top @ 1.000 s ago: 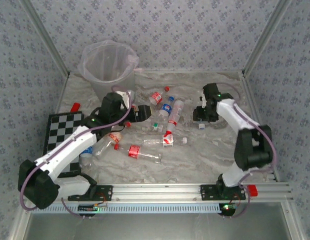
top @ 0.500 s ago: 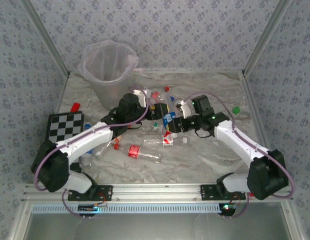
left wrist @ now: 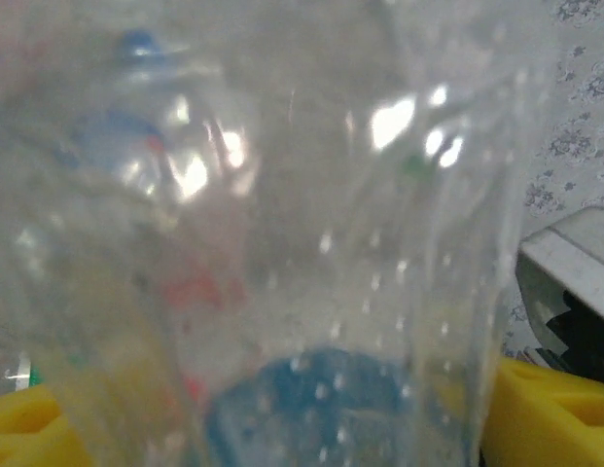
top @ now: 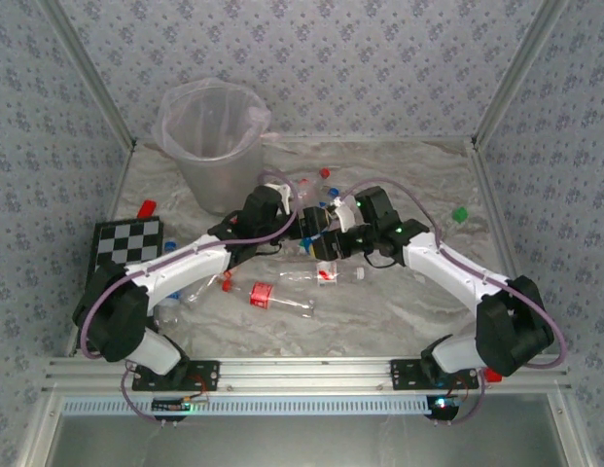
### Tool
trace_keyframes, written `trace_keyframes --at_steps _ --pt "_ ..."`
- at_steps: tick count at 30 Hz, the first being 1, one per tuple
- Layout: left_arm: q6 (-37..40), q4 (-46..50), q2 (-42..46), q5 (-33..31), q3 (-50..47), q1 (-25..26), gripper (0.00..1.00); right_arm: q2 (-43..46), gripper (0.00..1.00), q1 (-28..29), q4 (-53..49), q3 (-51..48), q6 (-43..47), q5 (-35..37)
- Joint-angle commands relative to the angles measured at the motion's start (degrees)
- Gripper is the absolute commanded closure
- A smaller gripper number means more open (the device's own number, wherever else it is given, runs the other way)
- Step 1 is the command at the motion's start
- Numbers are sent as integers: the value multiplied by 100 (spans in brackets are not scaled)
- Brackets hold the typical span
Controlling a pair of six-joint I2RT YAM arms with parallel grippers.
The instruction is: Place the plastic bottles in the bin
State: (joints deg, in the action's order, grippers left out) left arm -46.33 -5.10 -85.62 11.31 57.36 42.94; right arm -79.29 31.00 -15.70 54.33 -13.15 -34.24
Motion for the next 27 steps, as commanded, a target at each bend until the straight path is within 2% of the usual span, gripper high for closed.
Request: trace_keyframes --at_steps 1,5,8,12,14,16,19,24,27 --pt "-47 -32 4 77 192 47 29 143 49 30 82 249 132 163" --pt "-82 -105 11 130 209 47 43 152 48 34 66 254 139 334" --pt "4 16 11 93 267 44 46 160 40 33 115 304 143 439" --pt "284 411 58 27 532 -24 47 83 15 -100 -486 813 383 655" --pt "462 566 117 27 683 -109 48 29 0 -177 -915 1204 481 1242" --pt "678 781 200 8 889 -264 48 65 0 -230 -1044 1495 471 2016" --pt "1045 1257 304 -37 1387 -527 48 407 0 -314 -583 1451 362 2361" --pt "1908 2229 316 -83 2733 -890 52 1312 0 -420 1246 -138 -556 2915" --pt "2392 2741 283 -356 3574 -1122 58 1525 0 -637 1446 -666 -930 3042"
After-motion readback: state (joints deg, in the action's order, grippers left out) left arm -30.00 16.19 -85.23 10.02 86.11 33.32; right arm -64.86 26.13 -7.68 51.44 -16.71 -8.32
